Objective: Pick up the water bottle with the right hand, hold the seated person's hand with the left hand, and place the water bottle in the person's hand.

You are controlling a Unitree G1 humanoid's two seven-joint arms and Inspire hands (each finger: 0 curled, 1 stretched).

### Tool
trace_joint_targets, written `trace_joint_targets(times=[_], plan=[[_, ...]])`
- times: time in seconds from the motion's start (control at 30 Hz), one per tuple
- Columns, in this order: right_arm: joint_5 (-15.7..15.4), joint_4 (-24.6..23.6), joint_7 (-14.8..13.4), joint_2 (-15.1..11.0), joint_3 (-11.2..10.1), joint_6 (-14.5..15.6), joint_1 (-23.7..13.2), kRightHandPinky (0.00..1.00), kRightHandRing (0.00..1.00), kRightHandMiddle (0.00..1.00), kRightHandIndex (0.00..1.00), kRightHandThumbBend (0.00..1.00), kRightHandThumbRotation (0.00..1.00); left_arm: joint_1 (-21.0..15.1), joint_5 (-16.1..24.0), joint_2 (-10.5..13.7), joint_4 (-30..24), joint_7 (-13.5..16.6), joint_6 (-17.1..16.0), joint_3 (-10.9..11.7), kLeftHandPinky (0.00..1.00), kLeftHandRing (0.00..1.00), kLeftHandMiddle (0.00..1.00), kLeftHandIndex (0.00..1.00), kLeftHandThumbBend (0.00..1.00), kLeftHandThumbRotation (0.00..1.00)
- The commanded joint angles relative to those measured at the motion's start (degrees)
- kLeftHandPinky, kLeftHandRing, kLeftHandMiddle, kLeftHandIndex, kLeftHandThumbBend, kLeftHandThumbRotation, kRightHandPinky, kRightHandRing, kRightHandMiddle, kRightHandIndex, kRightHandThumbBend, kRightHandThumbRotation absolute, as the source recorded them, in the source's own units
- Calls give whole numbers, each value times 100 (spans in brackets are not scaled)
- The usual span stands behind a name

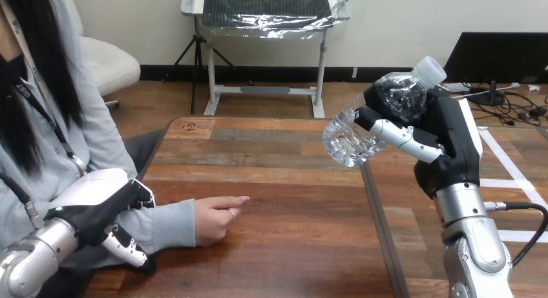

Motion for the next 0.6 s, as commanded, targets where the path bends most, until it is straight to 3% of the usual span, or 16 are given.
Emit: trace_joint_targets(times=[0.0, 0.57], plan=[[28, -347, -39, -4, -15, -7, -286, 30, 37, 45, 46, 65, 0, -211, -2, -35, 62, -9, -52, -115, 28, 33, 38, 36, 89, 0], [-145, -29, -4, 49, 78, -131, -427, 31, 38, 46, 46, 64, 0, -189, -123, -15, -260, -116, -51, -26, 22, 27, 32, 30, 77, 0]])
